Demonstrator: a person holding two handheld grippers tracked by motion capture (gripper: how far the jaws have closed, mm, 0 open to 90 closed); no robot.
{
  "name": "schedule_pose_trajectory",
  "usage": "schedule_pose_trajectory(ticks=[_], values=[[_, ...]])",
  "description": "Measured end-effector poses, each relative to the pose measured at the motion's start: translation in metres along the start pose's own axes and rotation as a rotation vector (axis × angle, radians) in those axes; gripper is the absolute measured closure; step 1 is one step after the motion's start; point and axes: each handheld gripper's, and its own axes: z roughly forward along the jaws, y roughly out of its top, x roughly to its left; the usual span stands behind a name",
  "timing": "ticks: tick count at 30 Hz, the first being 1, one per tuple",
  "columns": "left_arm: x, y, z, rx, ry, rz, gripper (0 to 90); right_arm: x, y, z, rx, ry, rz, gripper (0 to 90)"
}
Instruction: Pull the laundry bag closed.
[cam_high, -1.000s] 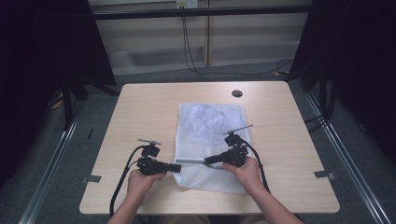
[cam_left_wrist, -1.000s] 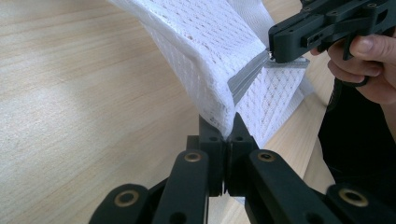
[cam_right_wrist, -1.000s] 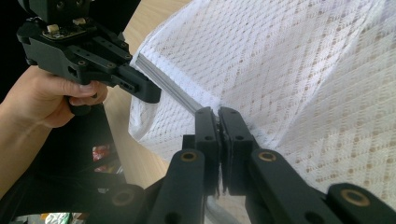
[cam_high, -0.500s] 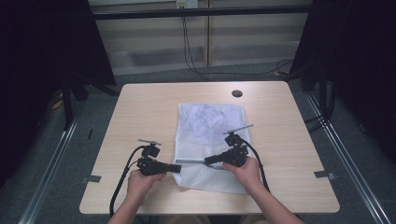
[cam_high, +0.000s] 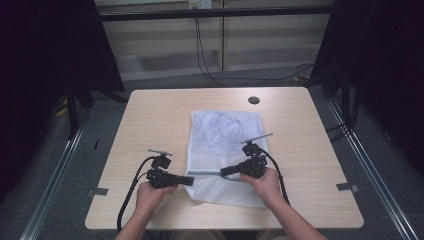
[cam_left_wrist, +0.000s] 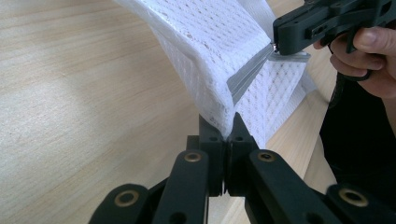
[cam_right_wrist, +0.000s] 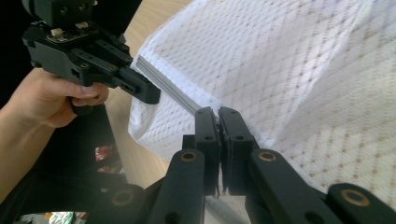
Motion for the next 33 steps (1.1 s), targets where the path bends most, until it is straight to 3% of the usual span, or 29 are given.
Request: schedule_pose_trajectory(ticks=[30, 33], values=[[0.0012, 0.0005, -0.0026, -0.014, -0.020, -0.029, 89.0, -0.0049, -0.0009, -0.0097, -0.018, 0.002, 0.015, 86.9], [0.0029, 0.0008, -0.0035, -0.012, -0.017, -0.018, 89.0, -0.0045, -0.0010, -0.0098, -0.014, 0.001, 0.013, 86.9]])
